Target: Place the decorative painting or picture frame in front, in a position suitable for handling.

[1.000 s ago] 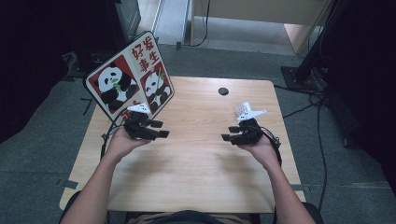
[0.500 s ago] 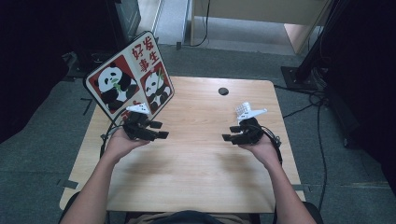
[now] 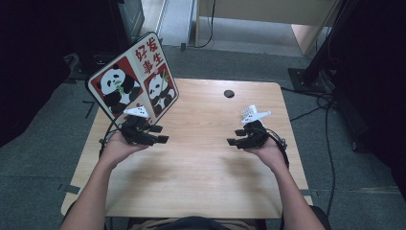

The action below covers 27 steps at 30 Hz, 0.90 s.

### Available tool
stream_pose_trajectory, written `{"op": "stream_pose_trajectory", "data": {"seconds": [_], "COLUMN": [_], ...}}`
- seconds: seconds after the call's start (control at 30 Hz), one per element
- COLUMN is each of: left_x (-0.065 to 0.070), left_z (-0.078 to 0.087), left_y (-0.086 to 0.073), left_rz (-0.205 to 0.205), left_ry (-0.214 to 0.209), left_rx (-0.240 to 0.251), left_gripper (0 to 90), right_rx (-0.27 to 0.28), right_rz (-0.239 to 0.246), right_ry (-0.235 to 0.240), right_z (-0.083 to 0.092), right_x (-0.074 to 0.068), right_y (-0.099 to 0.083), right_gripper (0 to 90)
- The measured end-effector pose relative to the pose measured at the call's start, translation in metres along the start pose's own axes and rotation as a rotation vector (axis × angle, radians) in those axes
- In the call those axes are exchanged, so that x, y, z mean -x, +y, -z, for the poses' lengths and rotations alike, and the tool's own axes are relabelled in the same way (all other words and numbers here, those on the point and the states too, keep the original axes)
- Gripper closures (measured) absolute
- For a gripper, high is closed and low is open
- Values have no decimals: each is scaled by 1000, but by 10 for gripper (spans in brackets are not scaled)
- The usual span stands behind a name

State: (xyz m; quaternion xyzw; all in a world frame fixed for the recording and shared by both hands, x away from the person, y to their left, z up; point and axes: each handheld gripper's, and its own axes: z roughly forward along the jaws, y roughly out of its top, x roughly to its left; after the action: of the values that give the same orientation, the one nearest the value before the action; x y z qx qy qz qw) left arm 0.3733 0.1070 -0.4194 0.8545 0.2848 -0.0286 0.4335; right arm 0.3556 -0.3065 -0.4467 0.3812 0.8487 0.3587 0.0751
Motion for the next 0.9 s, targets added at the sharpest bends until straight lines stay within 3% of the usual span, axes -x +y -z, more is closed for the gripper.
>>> {"op": "stream_pose_trajectory", "data": {"seconds": [0.17, 0.37, 0.57, 0.9], "left_x": [3, 1, -3, -4], "left_z": [8, 22, 37, 60], "left_y": [-1, -2, -4, -5], "left_rz": [-26, 4, 8, -2], "left_ry": [-4, 5, 9, 52], "left_rx": [-2, 17, 27, 45], "left_gripper": [371, 378, 382, 398], "right_rx": [-9, -18, -29, -50], "right_rz": [4, 5, 3, 9], "right_ry": [-5, -5, -9, -13], "right_z": [0, -2, -2, -5], "right_x": [0, 0, 1, -1], "right_y": [0, 0, -1, -1], "right_gripper": [424, 423, 423, 423]}}
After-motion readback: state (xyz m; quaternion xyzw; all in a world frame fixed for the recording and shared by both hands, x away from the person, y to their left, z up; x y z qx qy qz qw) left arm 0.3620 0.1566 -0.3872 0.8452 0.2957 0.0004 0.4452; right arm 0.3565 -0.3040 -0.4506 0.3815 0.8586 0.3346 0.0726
